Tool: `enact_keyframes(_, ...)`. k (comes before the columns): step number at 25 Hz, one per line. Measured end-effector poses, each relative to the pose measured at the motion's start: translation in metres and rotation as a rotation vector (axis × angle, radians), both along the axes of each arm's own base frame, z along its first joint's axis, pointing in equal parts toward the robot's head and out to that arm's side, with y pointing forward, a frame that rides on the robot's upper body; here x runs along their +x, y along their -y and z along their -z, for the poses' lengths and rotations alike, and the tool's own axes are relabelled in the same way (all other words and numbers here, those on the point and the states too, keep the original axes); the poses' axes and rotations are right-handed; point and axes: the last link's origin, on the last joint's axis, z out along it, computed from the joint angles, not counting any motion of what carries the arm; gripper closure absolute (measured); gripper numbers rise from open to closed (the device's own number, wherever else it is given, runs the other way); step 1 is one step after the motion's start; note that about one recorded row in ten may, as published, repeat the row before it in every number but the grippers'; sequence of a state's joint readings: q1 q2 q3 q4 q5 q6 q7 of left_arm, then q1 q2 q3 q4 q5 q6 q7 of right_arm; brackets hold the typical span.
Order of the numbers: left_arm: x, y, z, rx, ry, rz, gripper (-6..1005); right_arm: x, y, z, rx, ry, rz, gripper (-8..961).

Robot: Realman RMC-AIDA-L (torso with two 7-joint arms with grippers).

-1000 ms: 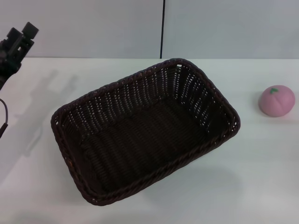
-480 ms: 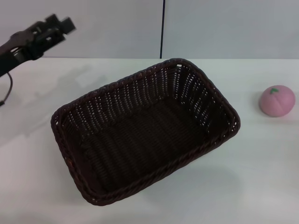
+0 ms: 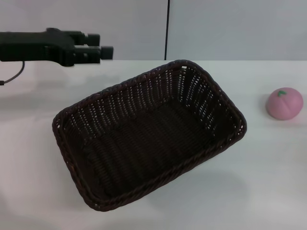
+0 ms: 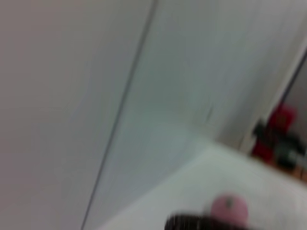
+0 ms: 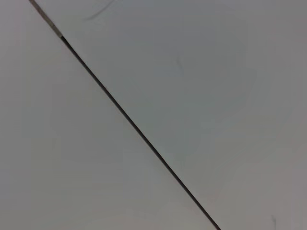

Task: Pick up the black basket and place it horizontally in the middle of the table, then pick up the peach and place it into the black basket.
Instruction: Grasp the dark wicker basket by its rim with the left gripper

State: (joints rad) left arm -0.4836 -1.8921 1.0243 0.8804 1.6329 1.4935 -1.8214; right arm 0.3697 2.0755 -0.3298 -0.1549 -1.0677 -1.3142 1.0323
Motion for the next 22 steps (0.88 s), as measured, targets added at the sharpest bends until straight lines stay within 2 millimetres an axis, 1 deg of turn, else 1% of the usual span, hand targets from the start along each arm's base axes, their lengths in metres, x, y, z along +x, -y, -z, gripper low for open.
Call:
enact_keyframes(1, 0.019, -0.005, 0.006, -0.054, -0.152, 0.023, 254, 0.000, 0.000, 0.000, 0.001, -0.001, 0.001, 350)
enact_keyframes(3, 0.029, -0.007, 0.010, -0.074, -0.220, 0.040, 297, 0.000, 0.000, 0.000, 0.003, -0.001, 0.002, 350)
enact_keyframes(4, 0.029, -0.007, 0.010, -0.074, -0.220, 0.040, 319, 0.001, 0.000, -0.001, 0.003, -0.001, 0.003, 350)
enact_keyframes(5, 0.038, -0.008, 0.015, -0.102, -0.289, 0.057, 341, 0.001, 0.001, -0.001, 0.003, -0.001, 0.004, 350)
enact_keyframes(7, 0.046, -0.008, 0.020, -0.129, -0.339, 0.074, 340, 0.001, 0.001, -0.001, 0.003, -0.001, 0.006, 350)
enact_keyframes(9, 0.056, -0.011, 0.028, -0.162, -0.434, 0.094, 339, 0.002, 0.002, 0.000, 0.002, -0.003, 0.010, 351)
enact_keyframes(10, 0.057, -0.013, 0.033, -0.171, -0.492, 0.091, 338, 0.003, 0.002, 0.001, 0.000, -0.006, 0.013, 351)
enact_keyframes(14, 0.058, -0.018, 0.039, -0.171, -0.562, 0.074, 339, 0.004, 0.002, 0.002, -0.004, -0.010, 0.021, 351)
enact_keyframes(19, 0.058, -0.023, 0.041, -0.155, -0.620, 0.040, 340, 0.005, 0.002, 0.004, -0.011, -0.014, 0.035, 350)
enact_keyframes(22, 0.059, -0.024, 0.041, -0.145, -0.619, 0.036, 341, 0.006, 0.003, 0.004, -0.012, -0.015, 0.036, 350)
